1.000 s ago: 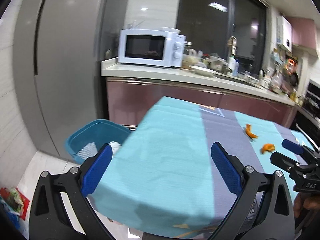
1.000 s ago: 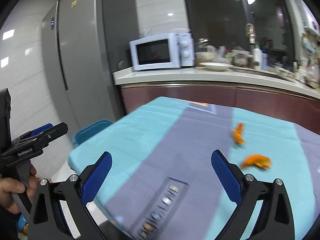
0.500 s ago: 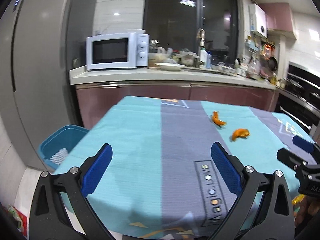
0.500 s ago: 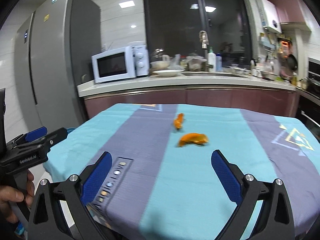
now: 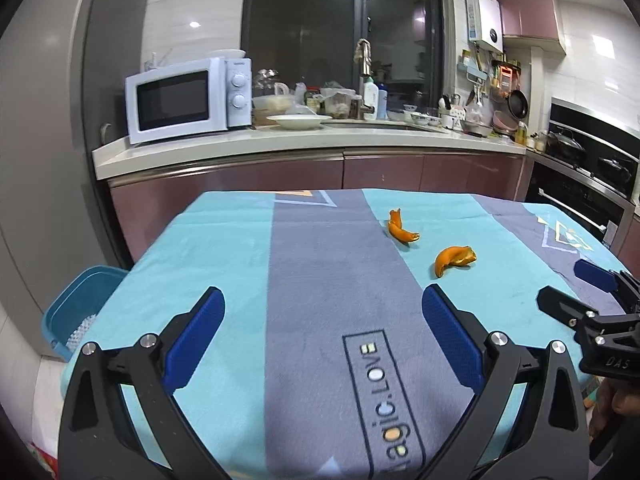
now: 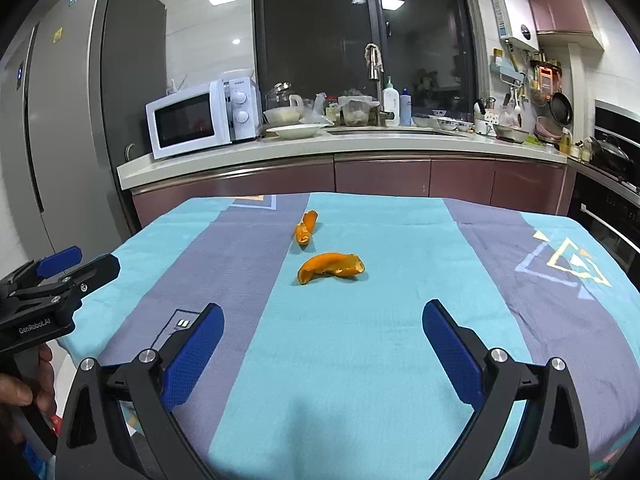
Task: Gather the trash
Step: 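Swing both tools back over the table toward the orange peels, then grasp one orange peel with the right tool while the left tool grasps the other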
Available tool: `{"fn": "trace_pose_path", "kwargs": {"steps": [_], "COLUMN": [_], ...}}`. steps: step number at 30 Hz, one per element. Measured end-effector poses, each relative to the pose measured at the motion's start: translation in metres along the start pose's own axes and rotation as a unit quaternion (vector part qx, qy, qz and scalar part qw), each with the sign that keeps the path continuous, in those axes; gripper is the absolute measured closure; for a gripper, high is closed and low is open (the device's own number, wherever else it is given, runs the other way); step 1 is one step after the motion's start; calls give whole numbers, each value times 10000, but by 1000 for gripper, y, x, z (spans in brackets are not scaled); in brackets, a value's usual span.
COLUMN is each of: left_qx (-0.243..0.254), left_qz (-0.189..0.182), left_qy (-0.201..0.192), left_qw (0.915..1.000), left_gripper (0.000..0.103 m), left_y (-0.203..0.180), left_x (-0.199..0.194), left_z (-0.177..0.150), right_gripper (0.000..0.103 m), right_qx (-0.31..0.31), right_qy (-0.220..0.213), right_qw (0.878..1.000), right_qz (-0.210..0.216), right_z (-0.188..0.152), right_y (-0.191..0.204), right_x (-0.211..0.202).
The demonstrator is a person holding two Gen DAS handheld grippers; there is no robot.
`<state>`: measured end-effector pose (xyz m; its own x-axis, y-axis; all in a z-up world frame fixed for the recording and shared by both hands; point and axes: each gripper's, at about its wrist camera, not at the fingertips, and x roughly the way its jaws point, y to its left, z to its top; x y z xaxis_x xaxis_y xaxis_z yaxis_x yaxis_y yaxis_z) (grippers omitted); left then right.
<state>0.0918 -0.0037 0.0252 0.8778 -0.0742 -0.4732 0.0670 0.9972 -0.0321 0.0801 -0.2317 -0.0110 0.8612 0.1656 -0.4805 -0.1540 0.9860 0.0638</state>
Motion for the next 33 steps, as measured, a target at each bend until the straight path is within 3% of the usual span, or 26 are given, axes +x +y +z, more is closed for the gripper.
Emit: {"fn": "trace_pose_path", "kwargs": {"steps": [17,27,33], "left_qx": [299,469,695], "left_qz": [-384,-769,-946], "left_qy": [431,1551,1870], "left_qw": [9979,9838,9753], "left_gripper": [6,6,6], "left_y": [-26,-44,-63], "left_x": [124,249,291], "left_z": [72,95,92], "right_gripper": [7,7,7], "right_qx": [-325,-414,-465], "right_qy": [588,1143,1407], "right_qw": [9977,9925,9887], "right_qz": [48,142,229], "right_z": [43,49,50], "right_y": [-11,-17,-17], "right_x": [86,136,155]}}
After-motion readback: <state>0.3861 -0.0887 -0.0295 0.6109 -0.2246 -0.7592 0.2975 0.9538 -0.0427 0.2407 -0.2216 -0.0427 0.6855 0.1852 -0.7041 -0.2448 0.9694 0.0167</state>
